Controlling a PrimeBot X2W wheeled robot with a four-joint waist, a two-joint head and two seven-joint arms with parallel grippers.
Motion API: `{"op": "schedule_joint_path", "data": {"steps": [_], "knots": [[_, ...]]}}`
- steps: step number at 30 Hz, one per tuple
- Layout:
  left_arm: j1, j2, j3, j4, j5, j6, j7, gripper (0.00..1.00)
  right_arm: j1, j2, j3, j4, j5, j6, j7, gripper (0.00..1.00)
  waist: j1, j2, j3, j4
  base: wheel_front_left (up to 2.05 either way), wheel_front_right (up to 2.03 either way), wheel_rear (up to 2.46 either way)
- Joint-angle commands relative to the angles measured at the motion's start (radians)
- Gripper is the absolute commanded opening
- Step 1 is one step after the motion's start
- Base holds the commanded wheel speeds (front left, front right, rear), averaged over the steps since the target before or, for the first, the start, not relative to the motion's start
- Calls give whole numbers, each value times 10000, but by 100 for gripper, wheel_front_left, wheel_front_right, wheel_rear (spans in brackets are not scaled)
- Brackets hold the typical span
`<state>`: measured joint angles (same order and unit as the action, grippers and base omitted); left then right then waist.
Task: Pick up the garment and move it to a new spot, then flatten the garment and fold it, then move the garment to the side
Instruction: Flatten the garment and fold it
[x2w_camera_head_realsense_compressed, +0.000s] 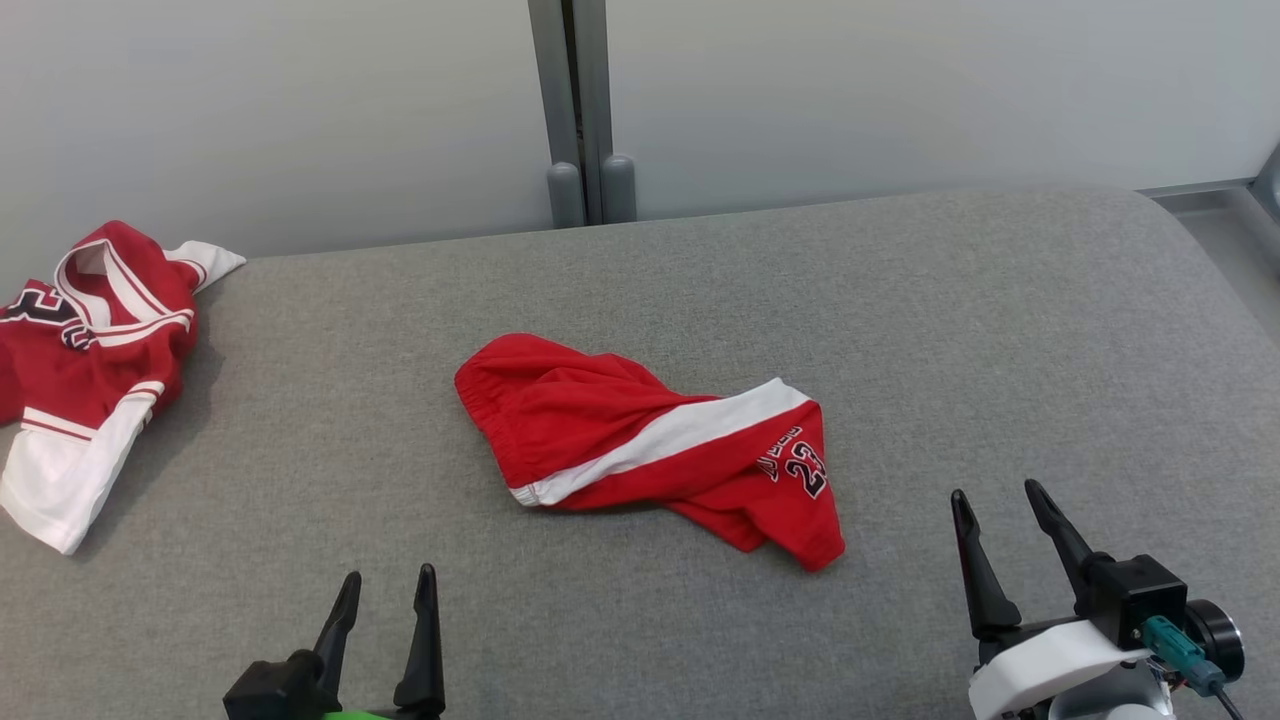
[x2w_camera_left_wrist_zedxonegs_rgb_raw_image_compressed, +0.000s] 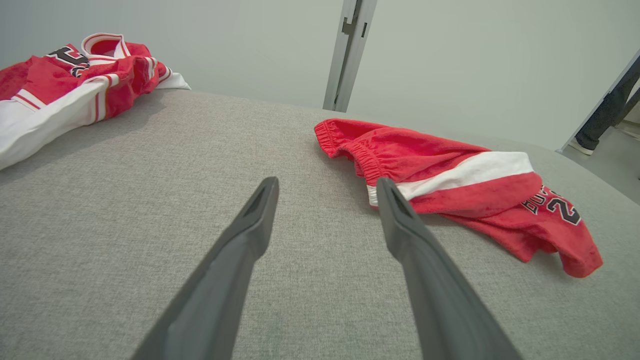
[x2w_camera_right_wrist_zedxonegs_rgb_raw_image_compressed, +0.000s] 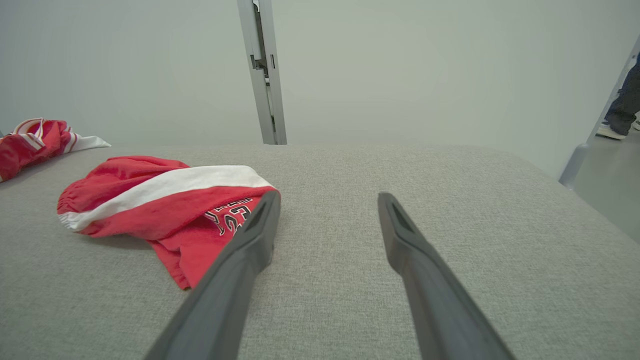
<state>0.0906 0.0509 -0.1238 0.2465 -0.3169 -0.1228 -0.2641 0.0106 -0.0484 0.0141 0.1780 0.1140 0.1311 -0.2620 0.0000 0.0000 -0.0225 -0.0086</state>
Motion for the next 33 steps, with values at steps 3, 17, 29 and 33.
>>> {"op": "schedule_joint_path", "data": {"steps": [3,17,29,33], "knots": [[105,-2,3,-24,-128,-19,-5,100,94,-37,31,77,28,-7,-46,100,0,0,-1,18,0,0,0],[-261,0,-290,47,-166,-22,-5,100,-334,-37,57,343,-260,-7,-46,100,0,0,157,236,0,0,0],[-785,3,-607,-136,-164,44,-5,100,-2551,-41,446,2647,-1398,-7,-44,100,0,0,939,1129,0,0,0],[-997,3,-612,-229,-234,84,-5,100,-3549,-57,195,3765,-1949,-7,-36,100,0,0,1352,1484,0,0,0]]}}
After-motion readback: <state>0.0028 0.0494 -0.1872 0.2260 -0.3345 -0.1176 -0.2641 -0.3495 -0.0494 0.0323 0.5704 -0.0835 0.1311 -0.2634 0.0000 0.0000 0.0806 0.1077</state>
